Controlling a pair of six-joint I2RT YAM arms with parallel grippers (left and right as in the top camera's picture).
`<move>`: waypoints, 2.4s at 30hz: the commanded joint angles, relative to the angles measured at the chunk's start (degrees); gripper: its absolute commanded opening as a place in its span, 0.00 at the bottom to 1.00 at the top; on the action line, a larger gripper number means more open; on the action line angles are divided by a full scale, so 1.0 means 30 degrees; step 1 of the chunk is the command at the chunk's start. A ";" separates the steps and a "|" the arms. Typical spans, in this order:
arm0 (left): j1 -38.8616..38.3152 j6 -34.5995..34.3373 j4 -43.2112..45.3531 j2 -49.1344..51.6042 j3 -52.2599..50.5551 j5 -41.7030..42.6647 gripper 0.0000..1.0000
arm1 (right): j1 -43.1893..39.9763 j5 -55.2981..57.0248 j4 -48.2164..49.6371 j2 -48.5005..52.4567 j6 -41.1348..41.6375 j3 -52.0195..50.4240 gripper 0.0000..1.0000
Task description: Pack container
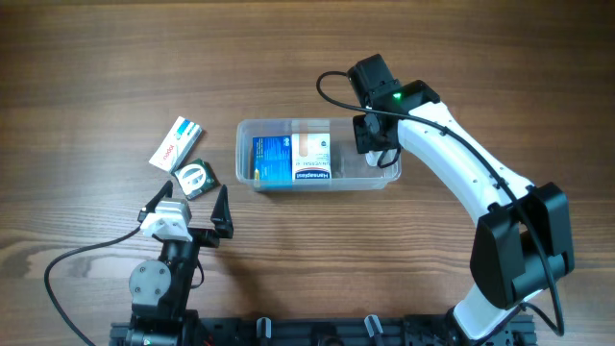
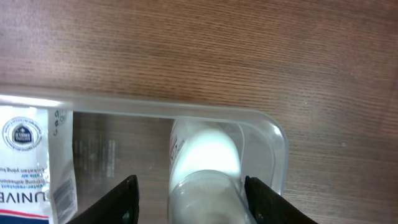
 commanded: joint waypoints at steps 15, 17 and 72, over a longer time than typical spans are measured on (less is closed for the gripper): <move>0.0138 0.0291 -0.0029 -0.0138 -0.0124 -0.0029 1.00 | 0.0044 0.2382 0.0036 -0.0488 -0.2339 0.0874 0.63; 0.0138 0.0291 -0.0029 -0.0138 -0.0124 -0.0029 1.00 | 0.0044 0.2310 -0.0036 -0.0488 -0.2302 0.1304 0.66; 0.0138 -0.6579 -1.2917 2.3219 1.6597 -0.2113 1.00 | -1.2757 -0.1290 -0.0226 -0.4823 0.0721 0.1960 1.00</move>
